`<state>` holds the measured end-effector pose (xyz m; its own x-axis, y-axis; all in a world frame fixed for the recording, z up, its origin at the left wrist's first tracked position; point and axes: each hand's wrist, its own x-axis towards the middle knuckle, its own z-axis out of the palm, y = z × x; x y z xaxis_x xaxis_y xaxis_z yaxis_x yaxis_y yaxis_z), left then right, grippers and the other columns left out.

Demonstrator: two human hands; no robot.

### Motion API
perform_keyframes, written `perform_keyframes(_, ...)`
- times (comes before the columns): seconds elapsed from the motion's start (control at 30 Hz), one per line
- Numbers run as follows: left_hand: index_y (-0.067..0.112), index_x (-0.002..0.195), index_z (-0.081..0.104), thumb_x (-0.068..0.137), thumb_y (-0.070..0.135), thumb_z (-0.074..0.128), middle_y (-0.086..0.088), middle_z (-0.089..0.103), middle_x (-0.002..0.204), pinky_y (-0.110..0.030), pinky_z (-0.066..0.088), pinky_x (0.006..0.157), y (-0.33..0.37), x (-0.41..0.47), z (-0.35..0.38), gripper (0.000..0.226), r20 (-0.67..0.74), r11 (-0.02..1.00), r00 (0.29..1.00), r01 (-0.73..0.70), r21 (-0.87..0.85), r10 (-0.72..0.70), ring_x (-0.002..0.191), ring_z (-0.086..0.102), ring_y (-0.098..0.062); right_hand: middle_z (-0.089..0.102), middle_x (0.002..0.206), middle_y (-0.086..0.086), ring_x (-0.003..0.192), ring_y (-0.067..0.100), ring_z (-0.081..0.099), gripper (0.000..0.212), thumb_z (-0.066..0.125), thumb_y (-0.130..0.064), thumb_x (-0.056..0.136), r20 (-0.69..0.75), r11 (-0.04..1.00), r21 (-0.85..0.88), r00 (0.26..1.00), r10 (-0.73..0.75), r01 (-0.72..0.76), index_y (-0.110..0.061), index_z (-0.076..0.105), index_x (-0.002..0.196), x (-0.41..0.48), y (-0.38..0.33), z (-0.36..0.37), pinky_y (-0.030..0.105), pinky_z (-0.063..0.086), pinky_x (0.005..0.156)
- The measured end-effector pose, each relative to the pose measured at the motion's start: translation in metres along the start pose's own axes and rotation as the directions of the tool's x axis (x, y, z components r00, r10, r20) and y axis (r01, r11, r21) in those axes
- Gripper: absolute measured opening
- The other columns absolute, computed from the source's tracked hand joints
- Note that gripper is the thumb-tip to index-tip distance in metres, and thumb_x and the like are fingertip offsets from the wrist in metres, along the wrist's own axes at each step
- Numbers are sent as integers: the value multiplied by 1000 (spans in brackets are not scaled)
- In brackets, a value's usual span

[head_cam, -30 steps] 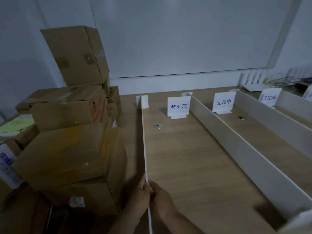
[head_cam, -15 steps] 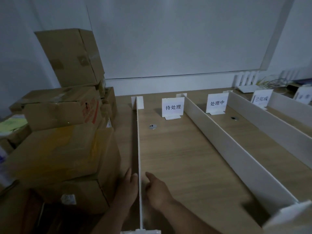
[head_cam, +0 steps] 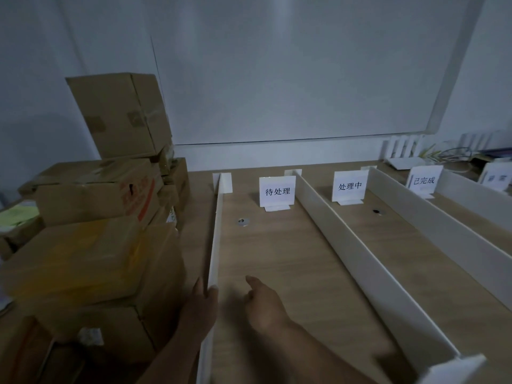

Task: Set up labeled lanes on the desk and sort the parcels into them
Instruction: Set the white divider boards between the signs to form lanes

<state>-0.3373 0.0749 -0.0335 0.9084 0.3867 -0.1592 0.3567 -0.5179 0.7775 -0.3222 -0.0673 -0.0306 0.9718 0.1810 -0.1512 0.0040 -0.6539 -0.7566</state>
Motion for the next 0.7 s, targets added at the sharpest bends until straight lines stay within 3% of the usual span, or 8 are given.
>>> perform_keyframes(0.2,9,150,16,99,31,41,-12,27,153,-37,29,112,2,-4,18,61,41,986,993,102,132,-109,137,33,-31,56,134,9,125,23,51,51,44,-19,96,-51,998,-8,997,58,-58,-19,35,146,12,20,-31,23,38,103)
perform_keyframes(0.37,7,148,22,98,36,41,-15,36,147,-39,33,109,12,-1,25,61,-76,981,992,109,161,-97,131,40,-33,58,131,10,122,24,53,50,45,-19,96,-82,998,-1,995,64,-65,-18,37,145,16,34,-47,23,39,101)
perform_keyframes(0.5,10,147,26,97,39,43,-14,44,141,-43,43,103,19,2,26,60,-140,972,982,152,179,-127,123,49,-32,56,134,10,124,24,51,48,45,-21,96,-210,992,-70,973,91,-107,-14,41,143,21,55,-86,26,39,101)
perform_keyframes(0.6,11,150,17,97,34,42,-13,39,146,-42,41,104,18,2,25,62,-138,964,984,139,227,-110,125,47,-32,58,124,15,117,32,53,38,51,-22,92,-492,935,-231,861,127,-270,-9,55,127,17,82,-127,34,42,95)
perform_keyframes(0.7,11,151,10,98,29,43,-14,33,150,-41,37,107,22,-4,25,65,-141,962,983,150,228,-120,131,42,-33,55,118,19,111,38,50,34,60,-23,84,-646,854,-239,732,216,-463,-5,61,113,7,113,-161,40,40,89)
